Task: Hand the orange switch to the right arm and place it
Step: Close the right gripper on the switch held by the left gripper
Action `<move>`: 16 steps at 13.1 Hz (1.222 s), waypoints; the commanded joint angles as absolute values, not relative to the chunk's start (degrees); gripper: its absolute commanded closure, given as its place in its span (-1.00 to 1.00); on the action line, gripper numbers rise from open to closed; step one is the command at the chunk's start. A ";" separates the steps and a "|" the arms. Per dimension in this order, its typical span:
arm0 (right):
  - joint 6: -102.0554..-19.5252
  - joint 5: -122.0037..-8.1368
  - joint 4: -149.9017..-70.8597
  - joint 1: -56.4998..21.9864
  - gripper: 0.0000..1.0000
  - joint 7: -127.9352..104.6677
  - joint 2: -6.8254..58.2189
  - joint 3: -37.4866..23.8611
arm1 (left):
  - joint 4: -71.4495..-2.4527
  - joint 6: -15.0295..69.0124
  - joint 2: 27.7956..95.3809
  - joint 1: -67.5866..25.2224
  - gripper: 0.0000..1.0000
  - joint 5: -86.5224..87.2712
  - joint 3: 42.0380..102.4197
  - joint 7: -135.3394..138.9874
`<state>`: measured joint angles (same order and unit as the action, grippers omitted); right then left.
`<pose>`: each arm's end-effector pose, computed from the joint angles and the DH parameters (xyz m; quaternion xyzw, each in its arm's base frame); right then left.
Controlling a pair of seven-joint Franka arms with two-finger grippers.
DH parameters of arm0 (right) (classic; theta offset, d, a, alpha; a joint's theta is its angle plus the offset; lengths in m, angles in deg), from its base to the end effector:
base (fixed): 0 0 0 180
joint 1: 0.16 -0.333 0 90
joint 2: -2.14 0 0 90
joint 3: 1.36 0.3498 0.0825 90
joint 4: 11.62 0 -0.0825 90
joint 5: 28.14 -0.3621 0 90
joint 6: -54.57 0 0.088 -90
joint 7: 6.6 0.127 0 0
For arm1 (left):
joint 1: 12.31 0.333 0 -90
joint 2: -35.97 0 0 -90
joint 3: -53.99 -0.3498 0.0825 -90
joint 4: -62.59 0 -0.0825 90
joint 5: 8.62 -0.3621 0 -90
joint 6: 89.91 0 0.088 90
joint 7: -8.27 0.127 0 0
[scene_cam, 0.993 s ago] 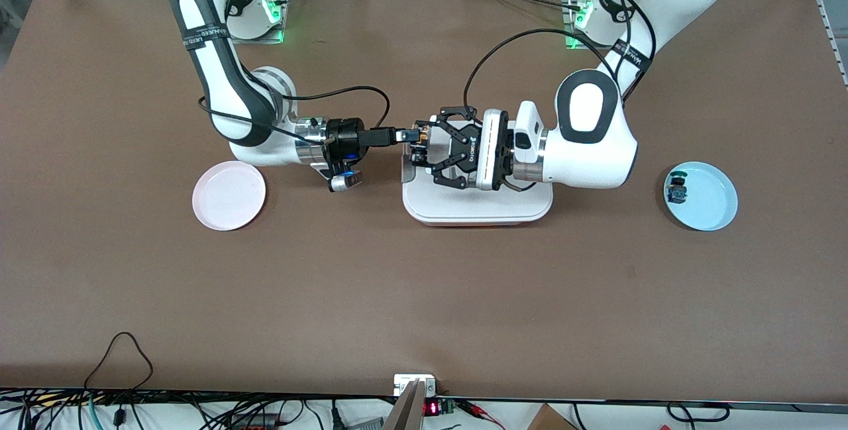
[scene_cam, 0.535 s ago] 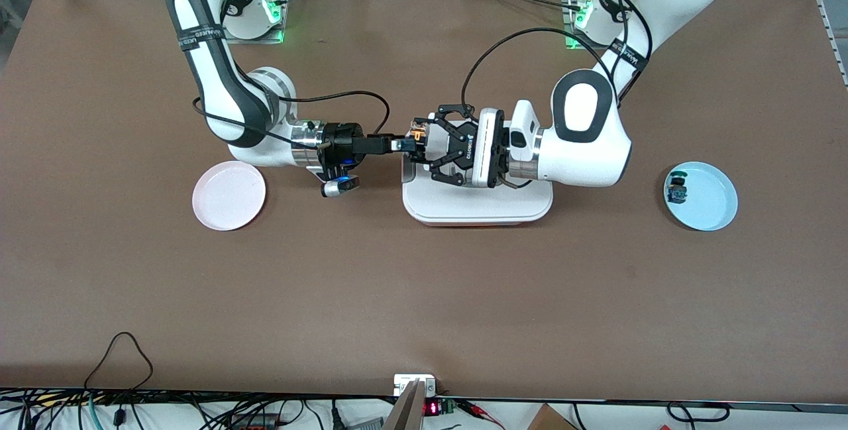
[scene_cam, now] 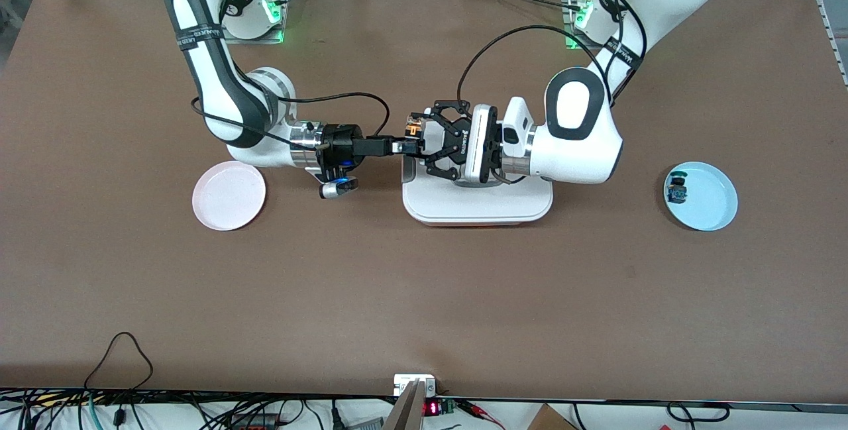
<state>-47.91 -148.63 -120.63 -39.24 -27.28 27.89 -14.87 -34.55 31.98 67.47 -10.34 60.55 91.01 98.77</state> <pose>0.5450 0.3825 0.3716 -0.6405 0.1747 0.1540 0.7318 0.5672 -0.3818 0.4011 0.6226 -0.4947 0.2502 0.5523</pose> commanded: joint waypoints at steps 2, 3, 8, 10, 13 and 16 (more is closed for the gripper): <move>-48.27 -149.43 -120.25 -38.83 -0.83 -28.40 28.42 -14.81 | -34.71 31.91 67.08 -10.46 1.00 62.84 91.26 100.82; -48.27 -149.34 -120.34 -38.66 -0.83 -28.31 28.34 -14.90 | -34.71 31.91 67.08 -10.46 1.00 62.84 91.26 100.82; -47.91 -147.49 -123.15 -37.86 -0.75 -28.84 26.67 -14.81 | -33.92 32.26 66.99 -9.76 1.00 62.93 91.52 100.82; -47.83 -147.49 -123.77 -37.69 -0.75 -28.84 26.40 -14.81 | -33.04 32.35 66.99 -9.58 1.00 63.45 91.35 100.82; -47.83 -147.49 -123.77 -37.86 -0.61 -28.75 26.32 -14.81 | -33.04 34.37 67.08 -9.93 1.00 63.54 91.34 100.82; -47.83 -147.49 -123.25 -37.86 -0.61 -27.96 25.88 -14.81 | -33.13 34.28 66.99 -9.76 1.00 63.54 91.34 100.74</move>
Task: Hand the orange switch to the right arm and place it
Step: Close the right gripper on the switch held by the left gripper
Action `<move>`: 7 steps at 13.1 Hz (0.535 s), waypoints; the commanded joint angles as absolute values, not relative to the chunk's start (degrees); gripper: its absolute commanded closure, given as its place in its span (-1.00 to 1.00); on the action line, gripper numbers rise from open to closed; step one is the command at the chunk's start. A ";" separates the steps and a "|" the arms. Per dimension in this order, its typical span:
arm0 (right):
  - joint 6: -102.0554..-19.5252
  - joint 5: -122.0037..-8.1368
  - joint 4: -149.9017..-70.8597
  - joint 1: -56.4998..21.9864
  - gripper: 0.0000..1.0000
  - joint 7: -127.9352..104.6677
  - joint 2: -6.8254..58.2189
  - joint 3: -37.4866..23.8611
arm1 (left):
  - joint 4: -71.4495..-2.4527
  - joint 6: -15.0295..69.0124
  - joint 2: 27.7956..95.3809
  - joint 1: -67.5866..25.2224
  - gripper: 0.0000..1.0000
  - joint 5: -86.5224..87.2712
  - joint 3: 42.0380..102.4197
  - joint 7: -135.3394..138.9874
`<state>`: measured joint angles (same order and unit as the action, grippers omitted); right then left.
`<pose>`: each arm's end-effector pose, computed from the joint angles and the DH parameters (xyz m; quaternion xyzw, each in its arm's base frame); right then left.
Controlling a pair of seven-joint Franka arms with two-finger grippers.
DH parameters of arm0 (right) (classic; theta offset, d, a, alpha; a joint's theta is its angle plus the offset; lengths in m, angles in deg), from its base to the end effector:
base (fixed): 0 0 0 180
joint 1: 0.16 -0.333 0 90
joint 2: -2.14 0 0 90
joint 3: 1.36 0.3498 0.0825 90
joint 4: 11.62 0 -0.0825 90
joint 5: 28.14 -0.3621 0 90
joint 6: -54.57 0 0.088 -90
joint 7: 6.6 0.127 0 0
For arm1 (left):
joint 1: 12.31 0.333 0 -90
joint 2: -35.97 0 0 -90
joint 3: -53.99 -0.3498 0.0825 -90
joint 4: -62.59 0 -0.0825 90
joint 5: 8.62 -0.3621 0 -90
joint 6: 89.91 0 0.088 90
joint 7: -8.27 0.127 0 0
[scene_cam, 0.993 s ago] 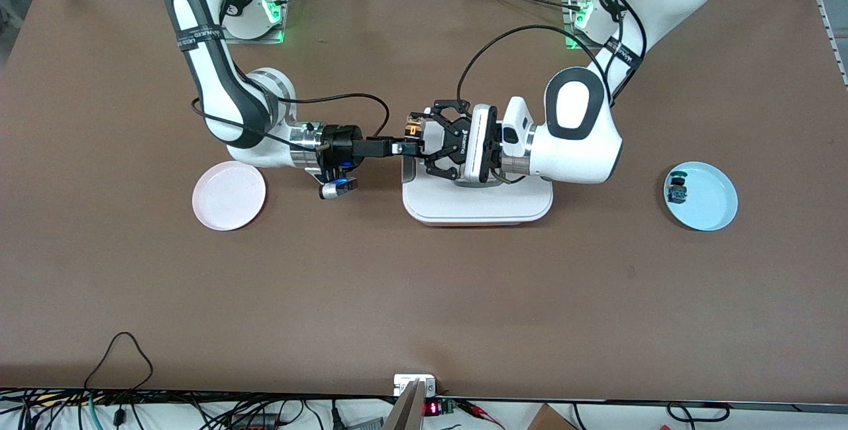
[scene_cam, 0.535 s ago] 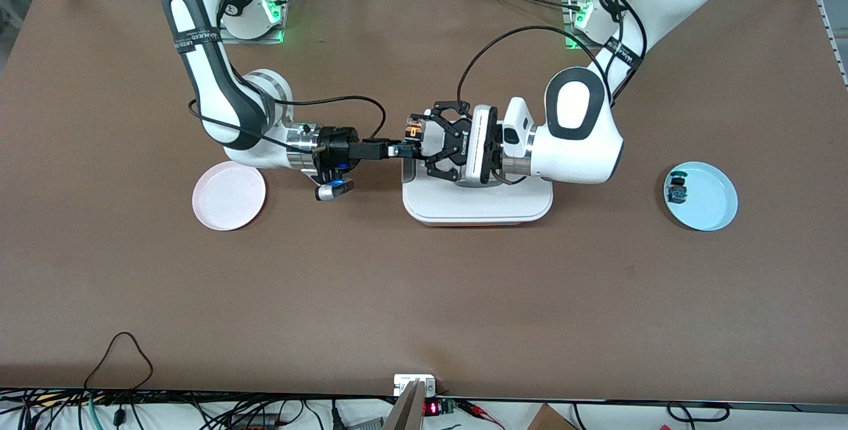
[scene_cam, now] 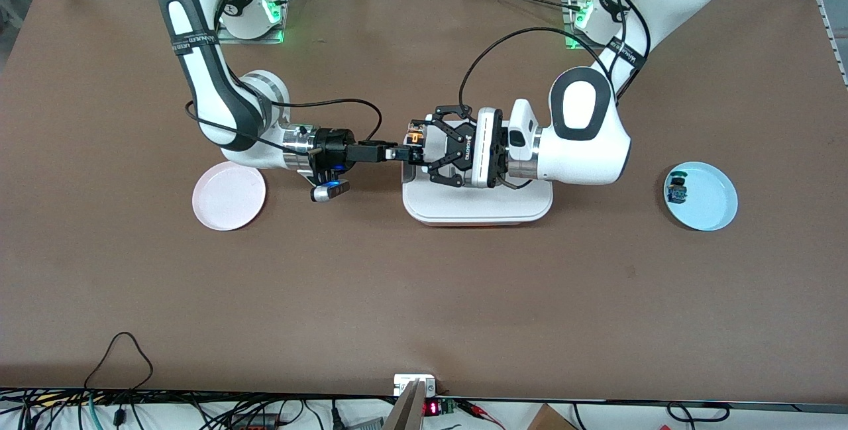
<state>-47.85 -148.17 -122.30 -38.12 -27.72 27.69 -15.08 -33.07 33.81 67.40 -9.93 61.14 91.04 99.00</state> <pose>0.5470 0.3659 0.3610 -0.6439 0.1871 0.1491 0.7268 0.5809 -0.3754 0.4126 0.6279 -0.4876 0.2744 0.5410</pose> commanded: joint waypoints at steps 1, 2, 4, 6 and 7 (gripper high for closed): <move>-47.83 -147.49 -123.24 -37.95 -0.61 -27.96 25.70 -14.81 | -33.13 34.28 66.99 -9.76 1.00 63.54 91.43 100.65; -47.83 -147.58 -123.16 -38.04 -0.61 -27.96 25.70 -14.81 | -33.13 34.28 66.82 -9.76 1.00 63.54 91.52 100.39; -47.83 -147.58 -123.16 -38.13 -0.60 -28.05 25.79 -14.81 | -33.30 34.02 65.94 -9.58 1.00 63.54 91.52 100.21; -47.74 -147.58 -123.16 -38.13 -0.23 -28.05 25.70 -14.81 | -33.30 34.02 65.85 -9.58 1.00 63.54 91.52 100.12; -47.83 -147.58 -123.16 -38.13 0.15 -28.66 25.70 -14.81 | -33.30 34.02 65.85 -9.58 1.00 63.54 91.52 100.12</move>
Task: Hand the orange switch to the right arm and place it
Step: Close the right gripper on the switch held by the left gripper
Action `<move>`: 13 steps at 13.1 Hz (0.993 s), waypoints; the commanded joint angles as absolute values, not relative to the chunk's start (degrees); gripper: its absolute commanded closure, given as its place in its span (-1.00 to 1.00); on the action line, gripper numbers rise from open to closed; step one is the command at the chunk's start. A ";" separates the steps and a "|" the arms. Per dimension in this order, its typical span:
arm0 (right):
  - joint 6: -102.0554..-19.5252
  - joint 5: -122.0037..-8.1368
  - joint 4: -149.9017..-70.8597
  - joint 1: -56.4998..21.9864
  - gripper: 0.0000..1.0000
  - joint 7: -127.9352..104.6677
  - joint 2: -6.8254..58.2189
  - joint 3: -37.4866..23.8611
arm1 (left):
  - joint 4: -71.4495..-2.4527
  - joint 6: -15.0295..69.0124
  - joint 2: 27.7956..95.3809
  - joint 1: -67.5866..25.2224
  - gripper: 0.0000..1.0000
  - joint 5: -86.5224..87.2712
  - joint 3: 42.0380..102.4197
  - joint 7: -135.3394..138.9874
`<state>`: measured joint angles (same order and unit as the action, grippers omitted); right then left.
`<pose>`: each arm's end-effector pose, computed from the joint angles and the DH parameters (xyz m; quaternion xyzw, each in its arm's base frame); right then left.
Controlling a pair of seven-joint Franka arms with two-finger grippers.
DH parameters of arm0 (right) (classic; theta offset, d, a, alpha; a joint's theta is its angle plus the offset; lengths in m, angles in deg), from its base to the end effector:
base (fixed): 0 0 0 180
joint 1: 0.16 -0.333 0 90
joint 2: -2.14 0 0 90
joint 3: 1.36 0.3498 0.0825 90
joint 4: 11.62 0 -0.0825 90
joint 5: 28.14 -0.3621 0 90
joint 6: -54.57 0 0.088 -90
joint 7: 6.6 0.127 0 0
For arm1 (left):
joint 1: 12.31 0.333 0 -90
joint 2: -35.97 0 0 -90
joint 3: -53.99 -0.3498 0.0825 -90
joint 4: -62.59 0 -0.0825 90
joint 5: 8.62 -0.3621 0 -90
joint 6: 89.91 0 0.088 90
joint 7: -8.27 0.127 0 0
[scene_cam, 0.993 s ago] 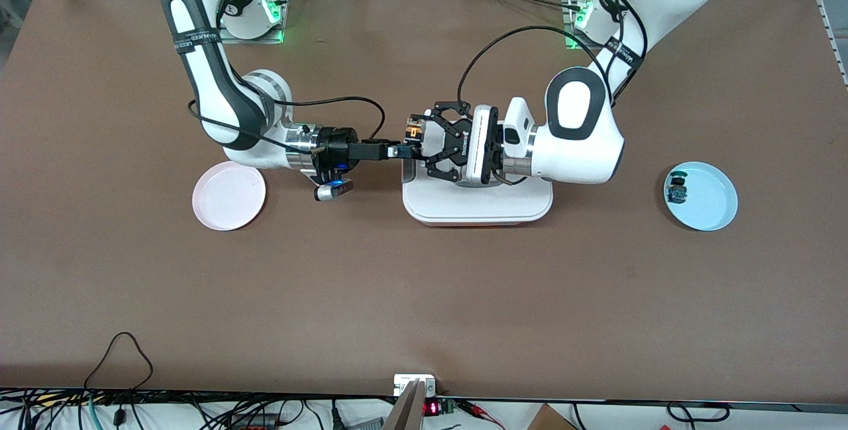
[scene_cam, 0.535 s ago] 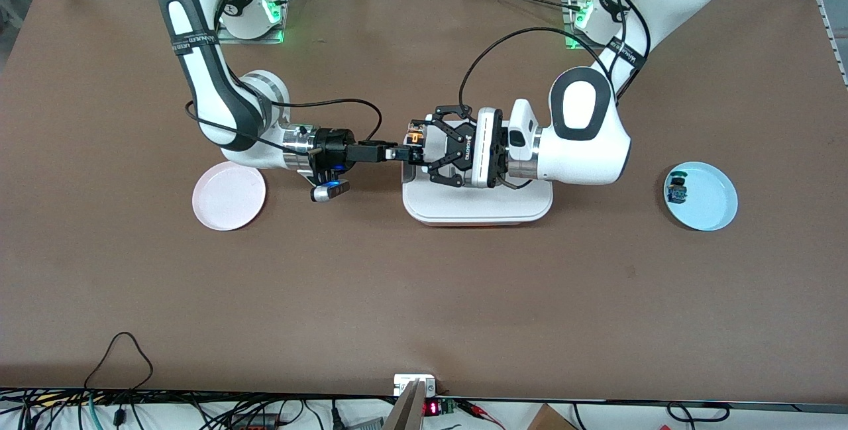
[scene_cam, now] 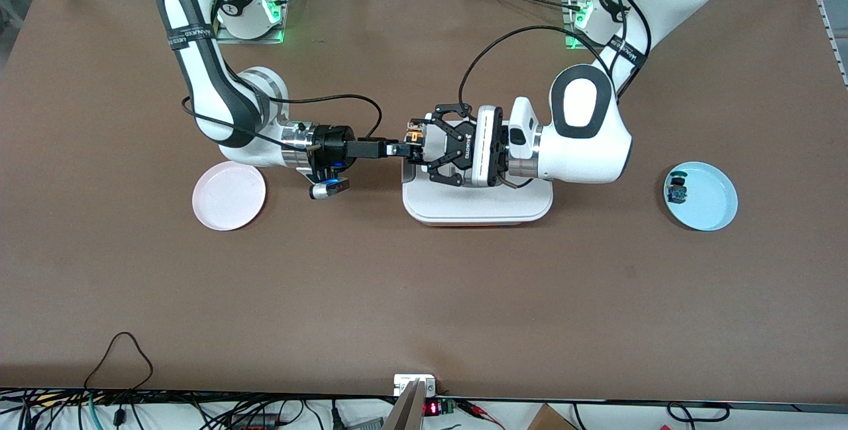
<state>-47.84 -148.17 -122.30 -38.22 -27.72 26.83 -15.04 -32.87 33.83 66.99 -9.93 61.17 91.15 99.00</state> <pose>0.5457 0.3669 0.3708 -0.6415 0.1813 0.1471 0.7308 0.5806 -0.3762 0.4186 0.6258 -0.4899 0.2781 0.5394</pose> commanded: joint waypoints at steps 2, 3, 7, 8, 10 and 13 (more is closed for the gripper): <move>-47.74 -147.58 -122.81 -38.04 0.64 -28.05 25.61 -14.81 | -33.39 34.02 65.85 -9.58 1.00 63.54 91.52 100.12; -47.74 -147.58 -122.54 -37.95 0.79 -28.05 25.61 -14.81 | -33.39 34.02 65.85 -9.58 1.00 63.54 91.52 100.12; -47.65 -147.58 -122.36 -37.95 0.90 -28.66 25.61 -14.81 | -33.22 34.02 65.76 -9.67 0.99 63.54 91.52 100.21; -47.65 -147.58 -122.36 -38.04 0.91 -28.75 25.61 -14.81 | -33.22 34.02 65.76 -9.67 0.95 63.54 91.52 100.12; -47.65 -147.58 -122.36 -38.04 0.93 -28.84 25.61 -14.81 | -33.22 33.93 65.76 -9.58 0.17 63.54 91.52 100.47; -47.65 -147.58 -122.36 -37.95 0.95 -28.75 25.61 -14.81 | -33.13 33.58 65.76 -9.32 -1.00 63.37 91.61 100.56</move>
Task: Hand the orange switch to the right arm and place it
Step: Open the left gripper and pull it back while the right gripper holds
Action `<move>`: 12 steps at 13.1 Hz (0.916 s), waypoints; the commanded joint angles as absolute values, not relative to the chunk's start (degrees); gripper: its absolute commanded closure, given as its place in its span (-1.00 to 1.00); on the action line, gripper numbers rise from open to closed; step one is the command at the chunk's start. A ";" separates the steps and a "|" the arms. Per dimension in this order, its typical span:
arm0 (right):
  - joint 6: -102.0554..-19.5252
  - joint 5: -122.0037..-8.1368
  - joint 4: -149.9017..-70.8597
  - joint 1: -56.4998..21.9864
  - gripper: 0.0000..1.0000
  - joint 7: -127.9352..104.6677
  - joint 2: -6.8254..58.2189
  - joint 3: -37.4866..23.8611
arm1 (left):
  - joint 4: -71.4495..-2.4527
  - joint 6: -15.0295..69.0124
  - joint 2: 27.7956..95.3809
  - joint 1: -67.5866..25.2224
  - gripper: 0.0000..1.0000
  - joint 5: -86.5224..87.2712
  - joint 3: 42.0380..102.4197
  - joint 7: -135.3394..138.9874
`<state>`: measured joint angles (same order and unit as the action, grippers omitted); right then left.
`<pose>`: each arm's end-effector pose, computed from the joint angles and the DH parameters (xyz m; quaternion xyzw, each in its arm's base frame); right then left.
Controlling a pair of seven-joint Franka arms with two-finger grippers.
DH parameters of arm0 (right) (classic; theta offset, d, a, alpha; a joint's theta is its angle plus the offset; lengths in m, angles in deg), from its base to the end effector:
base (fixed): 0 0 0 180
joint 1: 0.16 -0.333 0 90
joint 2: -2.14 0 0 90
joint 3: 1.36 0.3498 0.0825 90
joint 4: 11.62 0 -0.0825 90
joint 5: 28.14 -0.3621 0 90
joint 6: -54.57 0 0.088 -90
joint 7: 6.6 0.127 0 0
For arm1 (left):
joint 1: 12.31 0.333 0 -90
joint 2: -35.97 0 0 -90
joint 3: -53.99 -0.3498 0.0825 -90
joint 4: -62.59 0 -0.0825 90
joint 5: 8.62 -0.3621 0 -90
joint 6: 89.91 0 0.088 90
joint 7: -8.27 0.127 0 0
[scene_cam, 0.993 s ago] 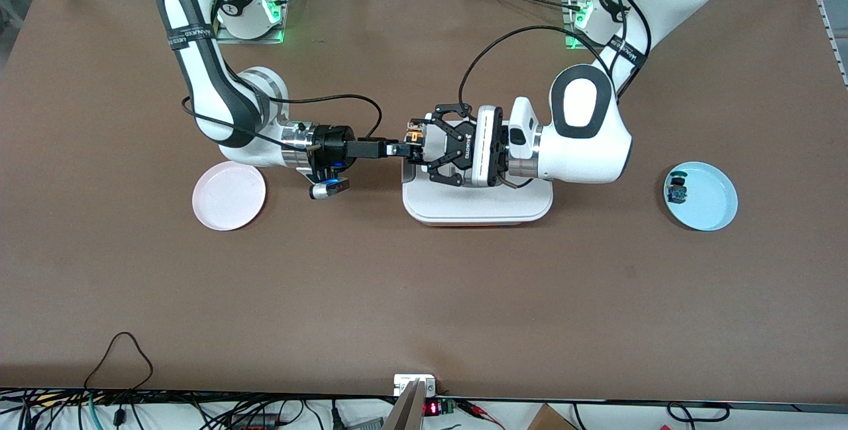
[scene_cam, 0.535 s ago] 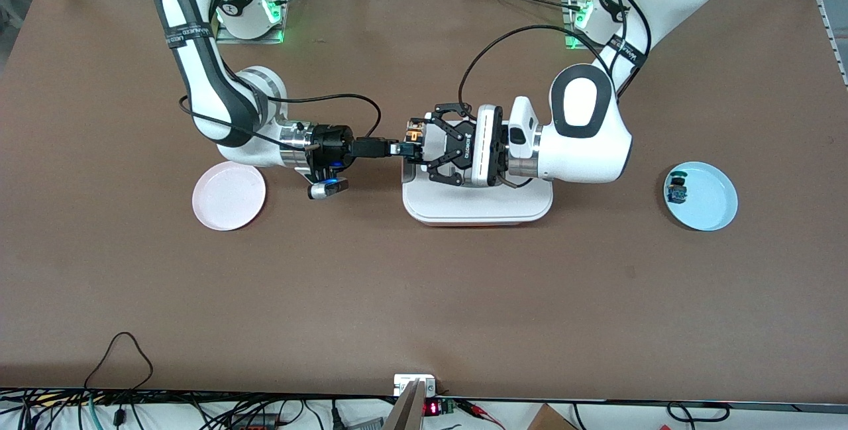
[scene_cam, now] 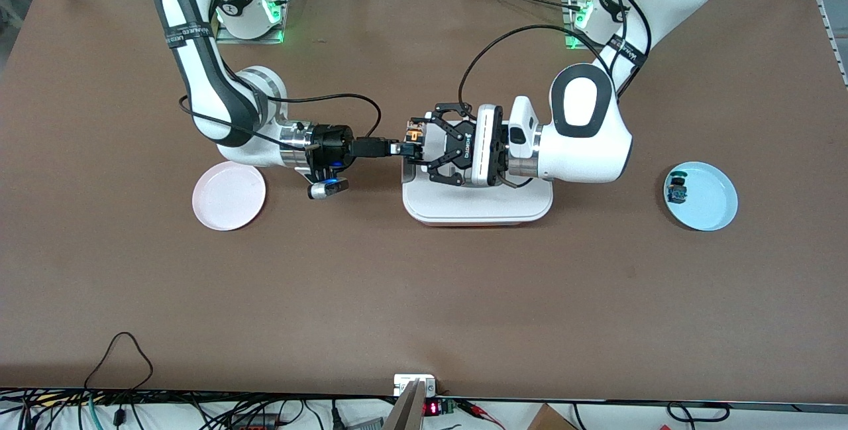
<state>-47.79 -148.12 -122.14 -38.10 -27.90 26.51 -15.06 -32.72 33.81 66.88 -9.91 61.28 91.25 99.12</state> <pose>0.5469 0.3659 0.3757 -0.6405 0.1776 0.1437 0.7332 0.5807 -0.3768 0.4213 0.6240 -0.4907 0.2805 0.5395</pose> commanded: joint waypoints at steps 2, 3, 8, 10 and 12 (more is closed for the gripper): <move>-47.65 -147.58 -122.36 -37.78 0.96 -28.66 25.61 -14.90 | -32.95 29.91 64.89 -7.57 -1.00 62.75 91.43 99.86; -47.65 -147.49 -122.36 -37.69 0.96 -28.66 25.52 -14.90 | -32.95 27.54 64.36 -6.34 -1.00 62.40 91.35 99.16; -47.13 -141.98 -122.36 -36.11 0.98 -28.92 24.65 -14.90 | -29.11 11.48 62.07 0.96 -1.00 46.37 91.17 84.17; -46.08 -137.14 -122.45 -34.01 0.98 -28.84 23.42 -14.90 | -24.88 4.25 62.07 2.62 -1.00 37.13 91.08 75.11; -43.97 -130.21 -122.54 -31.29 0.98 -28.75 22.19 -14.90 | -22.16 -2.08 61.98 3.95 -1.00 31.13 90.91 64.75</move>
<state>-45.92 -135.18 -121.88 -33.82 -28.17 24.27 -15.25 -24.78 2.38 62.38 3.22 35.91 90.92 72.81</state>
